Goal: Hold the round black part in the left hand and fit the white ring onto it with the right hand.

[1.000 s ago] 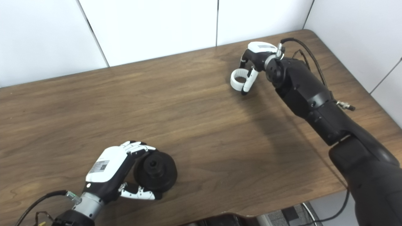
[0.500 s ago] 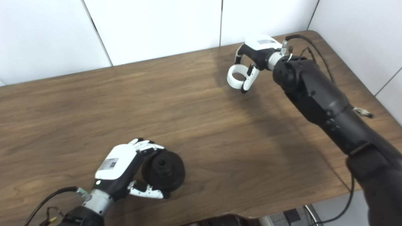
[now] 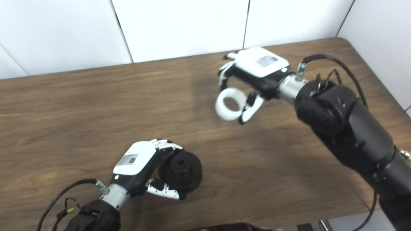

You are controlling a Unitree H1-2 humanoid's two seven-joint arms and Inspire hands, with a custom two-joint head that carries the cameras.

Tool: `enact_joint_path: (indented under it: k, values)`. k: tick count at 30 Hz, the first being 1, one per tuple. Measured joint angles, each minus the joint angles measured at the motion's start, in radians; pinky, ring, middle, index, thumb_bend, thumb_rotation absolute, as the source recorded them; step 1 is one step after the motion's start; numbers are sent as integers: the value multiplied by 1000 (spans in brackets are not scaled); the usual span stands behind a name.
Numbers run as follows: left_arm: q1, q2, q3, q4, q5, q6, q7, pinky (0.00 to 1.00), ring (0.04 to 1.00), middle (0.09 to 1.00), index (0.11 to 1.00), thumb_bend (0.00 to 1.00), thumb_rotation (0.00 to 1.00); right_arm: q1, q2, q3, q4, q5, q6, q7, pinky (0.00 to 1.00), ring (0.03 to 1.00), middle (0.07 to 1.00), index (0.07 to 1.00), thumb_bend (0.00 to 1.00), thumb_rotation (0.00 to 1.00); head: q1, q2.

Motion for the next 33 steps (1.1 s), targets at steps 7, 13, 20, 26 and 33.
enact_joint_path:
  k: [7, 13, 20, 26, 33]
  values:
    - [-7, -9, -6, 3, 26, 5, -2, 906, 845, 774, 483, 526, 59, 31, 72, 21, -106, -20, -1, 90, 988, 955, 819, 479, 527, 151, 26, 15]
    - [-11, -17, -8, 6, 30, 10, -6, 913, 851, 777, 483, 525, 59, 32, 128, 36, -154, -50, -2, 168, 994, 959, 819, 479, 527, 150, 48, 31]
    - [-27, -26, -15, 6, 47, 33, -39, 909, 852, 779, 483, 524, 60, 69, 176, 47, -172, -67, -38, 204, 977, 956, 822, 479, 527, 148, 58, 40]
    - [-29, -29, -18, 5, 49, 37, -42, 902, 852, 777, 483, 525, 60, 110, 225, 48, -172, -100, -41, 227, 986, 954, 825, 480, 527, 146, 57, 48]
    - [-29, -34, -19, 0, 56, 42, -52, 899, 854, 780, 484, 525, 60, 148, 250, 47, -134, -132, -80, 226, 978, 952, 829, 480, 527, 147, 55, 52]
